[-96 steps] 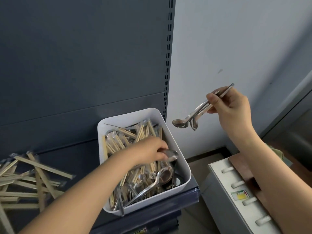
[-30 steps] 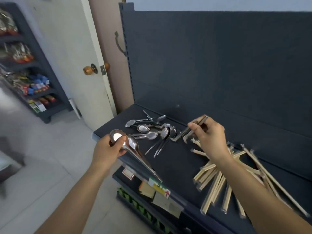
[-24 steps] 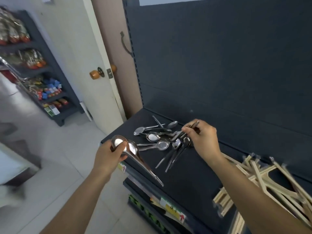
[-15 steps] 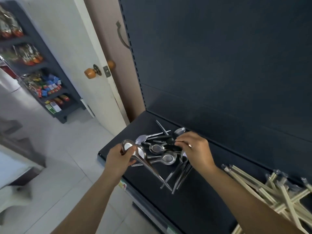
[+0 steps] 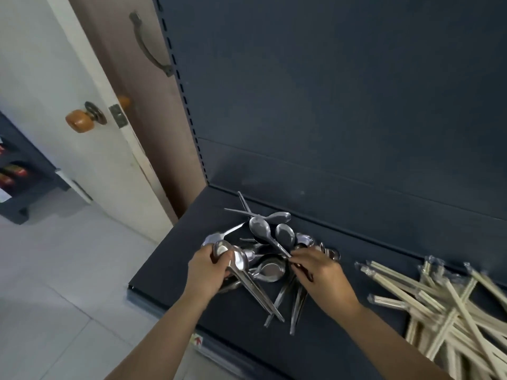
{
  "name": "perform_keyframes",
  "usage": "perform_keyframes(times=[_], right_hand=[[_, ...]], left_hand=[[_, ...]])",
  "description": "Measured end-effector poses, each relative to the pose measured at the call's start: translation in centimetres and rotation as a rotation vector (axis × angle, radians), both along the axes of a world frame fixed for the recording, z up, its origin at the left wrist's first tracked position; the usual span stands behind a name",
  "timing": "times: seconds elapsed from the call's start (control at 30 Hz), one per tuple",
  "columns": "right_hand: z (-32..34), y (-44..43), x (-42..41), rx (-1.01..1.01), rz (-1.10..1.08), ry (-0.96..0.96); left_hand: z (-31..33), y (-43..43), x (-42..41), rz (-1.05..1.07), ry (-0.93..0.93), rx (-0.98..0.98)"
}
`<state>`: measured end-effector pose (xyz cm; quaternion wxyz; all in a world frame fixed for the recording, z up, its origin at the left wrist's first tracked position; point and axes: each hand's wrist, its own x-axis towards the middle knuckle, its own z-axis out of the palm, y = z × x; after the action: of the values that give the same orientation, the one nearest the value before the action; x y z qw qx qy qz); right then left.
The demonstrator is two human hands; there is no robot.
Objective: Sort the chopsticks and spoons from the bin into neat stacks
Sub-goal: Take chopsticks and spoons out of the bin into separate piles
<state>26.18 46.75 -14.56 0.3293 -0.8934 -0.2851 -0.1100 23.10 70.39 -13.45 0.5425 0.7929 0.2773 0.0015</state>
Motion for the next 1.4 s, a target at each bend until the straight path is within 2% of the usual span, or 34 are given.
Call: perform_keyframes(times=[0.07, 0.27, 0.73, 1.13, 1.3, 1.4], right_hand=[[-0.1, 0.4, -0.7, -0.048, -0.061, 0.000], [0.1, 1.8, -2.1, -0.126, -0.267, 0.021], [0.6, 3.3, -4.0, -0.176, -0.406, 0.117], [2.4, 1.4, -6.5, -0.159, -0.483, 0.160], [3.5, -1.3, -8.2, -0.168, -0.496, 0.154], [4.6, -4.2, -9.6, -0.183, -0.528, 0.109]], left_hand=[[0.0, 0.2, 0.2, -0.088, -0.012, 0.145], [-1.0, 0.8, 0.6, -0.253, -0.136, 0.288], [-2.0, 1.2, 0.0, -0.345, -0.103, 0.232], [-1.6, 0.9, -0.8, -0.320, -0.109, 0.456], [0.3, -0.6, -1.8, -0.311, -0.255, 0.600], [2.4, -3.8, -2.4, -0.453, -0.424, 0.683]])
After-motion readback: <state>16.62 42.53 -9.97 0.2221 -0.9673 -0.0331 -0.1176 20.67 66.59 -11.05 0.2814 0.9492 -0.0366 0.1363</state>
